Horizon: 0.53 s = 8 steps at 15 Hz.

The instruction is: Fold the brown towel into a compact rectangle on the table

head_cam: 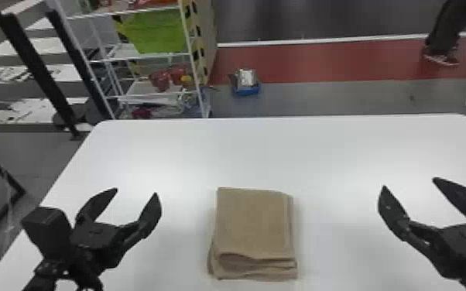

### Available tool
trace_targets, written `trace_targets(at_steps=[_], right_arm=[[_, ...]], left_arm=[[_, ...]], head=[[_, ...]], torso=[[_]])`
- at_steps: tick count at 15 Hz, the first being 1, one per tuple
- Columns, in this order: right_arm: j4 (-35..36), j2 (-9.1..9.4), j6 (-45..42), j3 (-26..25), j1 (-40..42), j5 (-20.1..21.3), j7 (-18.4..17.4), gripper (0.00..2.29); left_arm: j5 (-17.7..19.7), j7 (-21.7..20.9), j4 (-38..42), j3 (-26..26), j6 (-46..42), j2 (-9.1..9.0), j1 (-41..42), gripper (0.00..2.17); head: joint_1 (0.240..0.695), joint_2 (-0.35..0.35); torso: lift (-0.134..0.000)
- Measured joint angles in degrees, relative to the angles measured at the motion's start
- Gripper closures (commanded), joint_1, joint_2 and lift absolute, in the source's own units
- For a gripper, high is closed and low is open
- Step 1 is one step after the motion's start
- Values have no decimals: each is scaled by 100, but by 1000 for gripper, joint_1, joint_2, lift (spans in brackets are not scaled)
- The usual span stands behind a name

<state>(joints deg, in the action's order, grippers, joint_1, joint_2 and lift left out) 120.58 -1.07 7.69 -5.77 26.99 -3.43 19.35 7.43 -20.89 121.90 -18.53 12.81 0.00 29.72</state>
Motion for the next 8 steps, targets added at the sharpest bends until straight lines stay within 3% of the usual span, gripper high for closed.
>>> trace_targets(at_steps=[4, 8], right_arm=[[-273, 51, -603, -18, 206, -16, -29, 87], [-413, 65, -802, -2, 325, -35, -29, 87]], left_arm=[[193, 85, -462, 117, -1198, 0, 236, 70], [268, 289, -531, 171, -1816, 0, 453, 70]], head=[[695, 137], [695, 147]], torso=[[-134], [-134]])
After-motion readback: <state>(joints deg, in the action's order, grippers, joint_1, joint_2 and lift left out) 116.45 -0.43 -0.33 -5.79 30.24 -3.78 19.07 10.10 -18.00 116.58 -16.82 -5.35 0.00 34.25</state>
